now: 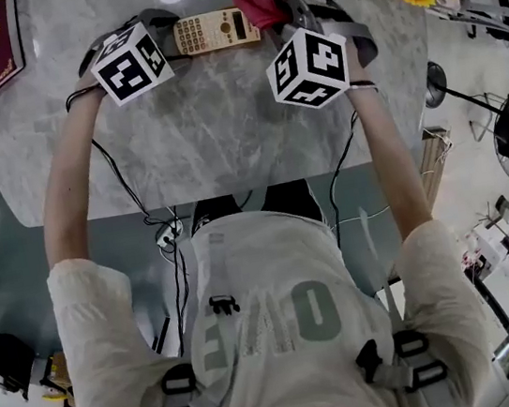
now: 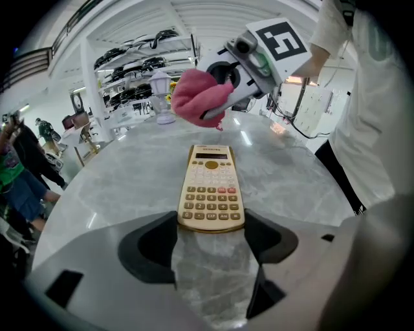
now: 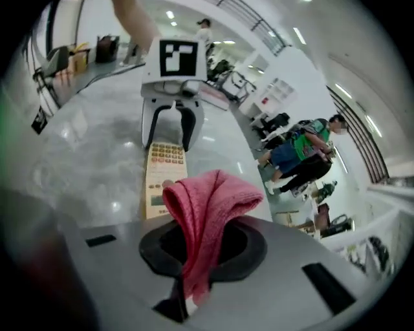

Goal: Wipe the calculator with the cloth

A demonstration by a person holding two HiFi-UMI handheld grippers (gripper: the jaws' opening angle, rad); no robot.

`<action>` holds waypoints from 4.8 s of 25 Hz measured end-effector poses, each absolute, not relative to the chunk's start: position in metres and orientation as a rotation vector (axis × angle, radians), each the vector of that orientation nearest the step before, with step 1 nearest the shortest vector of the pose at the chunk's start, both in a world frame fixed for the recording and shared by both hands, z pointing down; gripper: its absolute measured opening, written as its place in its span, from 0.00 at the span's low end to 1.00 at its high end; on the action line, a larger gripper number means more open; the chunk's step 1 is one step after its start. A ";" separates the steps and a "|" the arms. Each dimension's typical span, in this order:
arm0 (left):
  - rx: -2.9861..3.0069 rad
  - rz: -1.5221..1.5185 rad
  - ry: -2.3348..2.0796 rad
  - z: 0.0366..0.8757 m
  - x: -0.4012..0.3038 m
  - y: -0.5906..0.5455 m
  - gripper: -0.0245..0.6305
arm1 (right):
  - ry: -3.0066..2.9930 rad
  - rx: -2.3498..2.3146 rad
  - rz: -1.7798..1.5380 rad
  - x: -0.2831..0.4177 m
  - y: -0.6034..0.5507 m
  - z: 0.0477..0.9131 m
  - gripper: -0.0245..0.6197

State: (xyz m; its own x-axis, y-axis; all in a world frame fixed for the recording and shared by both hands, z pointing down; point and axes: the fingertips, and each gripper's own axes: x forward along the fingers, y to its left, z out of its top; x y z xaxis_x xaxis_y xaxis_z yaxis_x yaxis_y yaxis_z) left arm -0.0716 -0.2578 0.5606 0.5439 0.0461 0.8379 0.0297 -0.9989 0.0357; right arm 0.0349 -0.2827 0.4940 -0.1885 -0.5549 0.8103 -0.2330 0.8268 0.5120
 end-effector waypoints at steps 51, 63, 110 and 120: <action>2.741 1.482 0.061 0.560 -0.073 -0.258 0.55 | -1.523 0.238 -0.563 0.003 -0.235 0.542 0.12; 2.744 1.466 0.068 0.561 -0.074 -0.258 0.55 | -1.388 0.168 -0.690 -0.014 -0.299 0.548 0.12; 2.767 1.414 0.075 0.561 -0.072 -0.258 0.55 | -1.407 0.074 -0.819 -0.064 -0.289 0.544 0.12; 2.767 1.407 0.079 0.561 -0.072 -0.258 0.55 | -1.392 0.070 -0.818 -0.065 -0.291 0.550 0.12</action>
